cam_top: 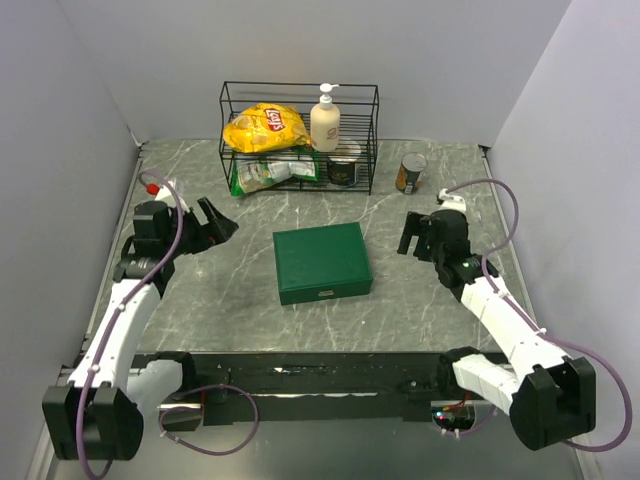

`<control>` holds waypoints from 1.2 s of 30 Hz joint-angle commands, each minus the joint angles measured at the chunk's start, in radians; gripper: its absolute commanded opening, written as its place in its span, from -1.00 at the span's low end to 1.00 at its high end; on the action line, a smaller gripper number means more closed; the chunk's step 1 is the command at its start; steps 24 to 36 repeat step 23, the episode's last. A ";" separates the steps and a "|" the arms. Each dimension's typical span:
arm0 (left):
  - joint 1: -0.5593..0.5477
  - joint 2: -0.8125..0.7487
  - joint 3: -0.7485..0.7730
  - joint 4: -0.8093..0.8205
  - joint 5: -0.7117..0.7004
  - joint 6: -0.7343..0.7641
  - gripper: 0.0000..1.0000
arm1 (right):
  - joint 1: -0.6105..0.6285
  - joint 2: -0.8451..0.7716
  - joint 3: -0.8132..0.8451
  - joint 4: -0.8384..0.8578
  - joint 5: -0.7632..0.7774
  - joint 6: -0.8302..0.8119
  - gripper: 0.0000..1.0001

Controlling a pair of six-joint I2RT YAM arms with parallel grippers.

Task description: Organize the mixed jewelry

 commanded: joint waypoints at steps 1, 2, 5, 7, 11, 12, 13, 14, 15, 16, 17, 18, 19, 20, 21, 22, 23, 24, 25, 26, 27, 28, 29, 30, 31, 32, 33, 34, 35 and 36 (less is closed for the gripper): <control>0.004 -0.068 -0.027 0.066 -0.063 -0.029 0.93 | -0.090 -0.015 -0.091 0.196 -0.064 -0.026 1.00; 0.004 -0.068 -0.021 0.056 -0.071 -0.029 0.93 | -0.103 -0.012 -0.110 0.233 -0.087 -0.024 1.00; 0.004 -0.077 -0.011 0.034 -0.103 -0.002 0.93 | -0.116 0.006 -0.128 0.261 -0.005 -0.006 1.00; 0.004 -0.093 -0.016 0.038 -0.117 0.004 0.93 | -0.115 0.019 -0.145 0.315 0.069 -0.007 1.00; 0.004 -0.117 -0.034 0.055 -0.091 0.009 0.93 | -0.120 0.039 -0.183 0.390 0.126 -0.030 1.00; 0.004 -0.120 -0.036 0.057 -0.088 0.010 0.93 | -0.120 0.032 -0.193 0.417 0.118 -0.077 1.00; 0.004 -0.123 -0.039 0.057 -0.088 0.010 0.93 | -0.120 0.029 -0.202 0.454 0.114 -0.086 1.00; 0.004 -0.123 -0.039 0.057 -0.092 0.010 0.93 | -0.120 0.026 -0.217 0.477 0.124 -0.093 1.00; 0.004 -0.123 -0.037 0.055 -0.097 0.014 0.93 | -0.120 0.020 -0.229 0.497 0.132 -0.105 1.00; 0.004 -0.123 -0.034 0.052 -0.108 0.014 0.93 | -0.121 0.019 -0.246 0.564 0.147 -0.115 1.00; 0.004 -0.125 -0.034 0.048 -0.120 0.007 0.93 | -0.120 0.014 -0.278 0.591 0.175 -0.118 1.00; 0.004 -0.129 -0.034 0.046 -0.140 0.006 0.93 | -0.120 0.011 -0.294 0.618 0.195 -0.124 1.00; 0.004 -0.133 -0.037 0.049 -0.138 0.009 0.93 | -0.121 0.011 -0.311 0.654 0.210 -0.133 1.00; 0.004 -0.139 -0.041 0.052 -0.135 0.012 0.93 | -0.121 0.011 -0.332 0.702 0.224 -0.141 1.00; 0.004 -0.148 -0.044 0.063 -0.135 0.012 0.93 | -0.123 0.022 -0.338 0.724 0.241 -0.162 1.00; 0.004 -0.154 -0.048 0.066 -0.140 0.014 0.93 | -0.127 0.031 -0.343 0.740 0.248 -0.167 1.00; 0.004 -0.160 -0.048 0.066 -0.155 0.012 0.93 | -0.130 0.043 -0.346 0.773 0.256 -0.170 1.00; 0.004 -0.160 -0.048 0.066 -0.155 0.012 0.93 | -0.130 0.043 -0.346 0.773 0.256 -0.170 1.00; 0.004 -0.160 -0.048 0.066 -0.155 0.012 0.93 | -0.130 0.043 -0.346 0.773 0.256 -0.170 1.00; 0.004 -0.160 -0.048 0.066 -0.155 0.012 0.93 | -0.130 0.043 -0.346 0.773 0.256 -0.170 1.00; 0.004 -0.160 -0.048 0.066 -0.155 0.012 0.93 | -0.130 0.043 -0.346 0.773 0.256 -0.170 1.00; 0.004 -0.160 -0.048 0.066 -0.155 0.012 0.93 | -0.130 0.043 -0.346 0.773 0.256 -0.170 1.00; 0.004 -0.160 -0.048 0.066 -0.155 0.012 0.93 | -0.130 0.043 -0.346 0.773 0.256 -0.170 1.00; 0.004 -0.160 -0.048 0.066 -0.155 0.012 0.93 | -0.130 0.043 -0.346 0.773 0.256 -0.170 1.00; 0.004 -0.160 -0.048 0.066 -0.155 0.012 0.93 | -0.130 0.043 -0.346 0.773 0.256 -0.170 1.00; 0.004 -0.160 -0.048 0.066 -0.155 0.012 0.93 | -0.130 0.043 -0.346 0.773 0.256 -0.170 1.00; 0.004 -0.160 -0.048 0.066 -0.155 0.012 0.93 | -0.130 0.043 -0.346 0.773 0.256 -0.170 1.00; 0.004 -0.160 -0.048 0.066 -0.155 0.012 0.93 | -0.130 0.043 -0.346 0.773 0.256 -0.170 1.00; 0.004 -0.160 -0.048 0.066 -0.155 0.012 0.93 | -0.130 0.043 -0.346 0.773 0.256 -0.170 1.00; 0.004 -0.160 -0.048 0.066 -0.155 0.012 0.93 | -0.130 0.043 -0.346 0.773 0.256 -0.170 1.00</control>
